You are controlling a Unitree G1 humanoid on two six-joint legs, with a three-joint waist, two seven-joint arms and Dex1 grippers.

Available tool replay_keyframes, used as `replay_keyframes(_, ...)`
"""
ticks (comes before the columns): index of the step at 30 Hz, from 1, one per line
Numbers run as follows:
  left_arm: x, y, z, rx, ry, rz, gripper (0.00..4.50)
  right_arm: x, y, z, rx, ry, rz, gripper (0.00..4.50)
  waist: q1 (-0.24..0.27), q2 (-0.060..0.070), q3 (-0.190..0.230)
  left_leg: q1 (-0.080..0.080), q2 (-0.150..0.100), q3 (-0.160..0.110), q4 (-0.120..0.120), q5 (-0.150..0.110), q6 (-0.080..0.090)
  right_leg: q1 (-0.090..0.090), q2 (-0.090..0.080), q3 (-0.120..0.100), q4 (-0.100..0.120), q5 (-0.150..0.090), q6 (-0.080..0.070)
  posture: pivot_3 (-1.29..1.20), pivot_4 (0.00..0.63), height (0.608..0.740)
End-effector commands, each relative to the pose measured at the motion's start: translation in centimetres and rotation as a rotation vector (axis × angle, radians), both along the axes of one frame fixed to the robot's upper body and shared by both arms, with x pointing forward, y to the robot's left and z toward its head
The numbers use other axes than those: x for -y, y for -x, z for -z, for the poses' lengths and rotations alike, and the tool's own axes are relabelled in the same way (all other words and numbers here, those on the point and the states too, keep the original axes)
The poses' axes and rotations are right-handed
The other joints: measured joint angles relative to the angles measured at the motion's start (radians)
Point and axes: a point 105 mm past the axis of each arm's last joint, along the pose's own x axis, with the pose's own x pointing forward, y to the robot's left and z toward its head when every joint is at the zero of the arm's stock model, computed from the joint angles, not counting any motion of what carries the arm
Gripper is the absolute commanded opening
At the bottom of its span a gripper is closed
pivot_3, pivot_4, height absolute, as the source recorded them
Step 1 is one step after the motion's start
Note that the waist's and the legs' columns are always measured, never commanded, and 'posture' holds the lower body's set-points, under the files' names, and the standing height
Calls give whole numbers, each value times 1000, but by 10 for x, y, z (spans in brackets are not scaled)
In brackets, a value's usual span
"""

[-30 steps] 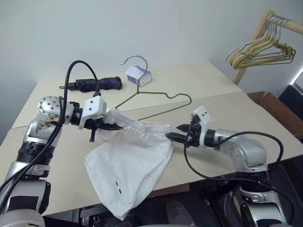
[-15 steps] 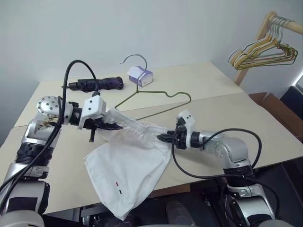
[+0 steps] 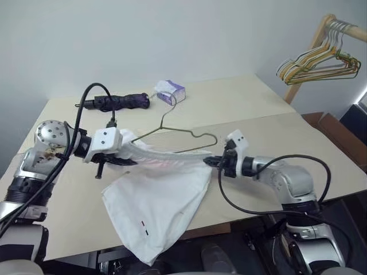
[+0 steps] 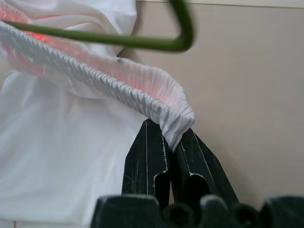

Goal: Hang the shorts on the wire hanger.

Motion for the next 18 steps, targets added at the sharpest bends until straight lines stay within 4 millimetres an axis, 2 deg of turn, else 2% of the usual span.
replay_keyframes(1,-15,-3,1,20,-48,-51,47,25,-8,-20,95,30,72,28,0,0,0,0,0,0,0,0,0,0,0,0,0,0,0,-274,0,740)
replay_keyframes(6,-19,-1,7,7,-67,-41,47,36,-8,-24,112,55,96,28,-2,0,0,-1,0,0,0,0,0,0,0,0,0,0,0,-282,0,740)
replay_keyframes(11,-14,4,6,-4,-33,3,47,43,-14,-28,137,83,145,28,-3,0,0,-1,0,0,0,0,0,0,0,0,0,0,0,-287,0,740)
replay_keyframes(14,-19,3,12,0,-109,-1,47,45,-16,-30,162,97,159,28,-2,0,0,-1,0,0,0,0,0,0,0,0,0,0,0,-288,0,740)
replay_keyframes(18,-28,4,27,-17,-193,7,47,49,-18,-43,207,92,170,28,-3,0,0,-1,0,0,0,0,0,0,0,0,0,0,0,-293,0,740)
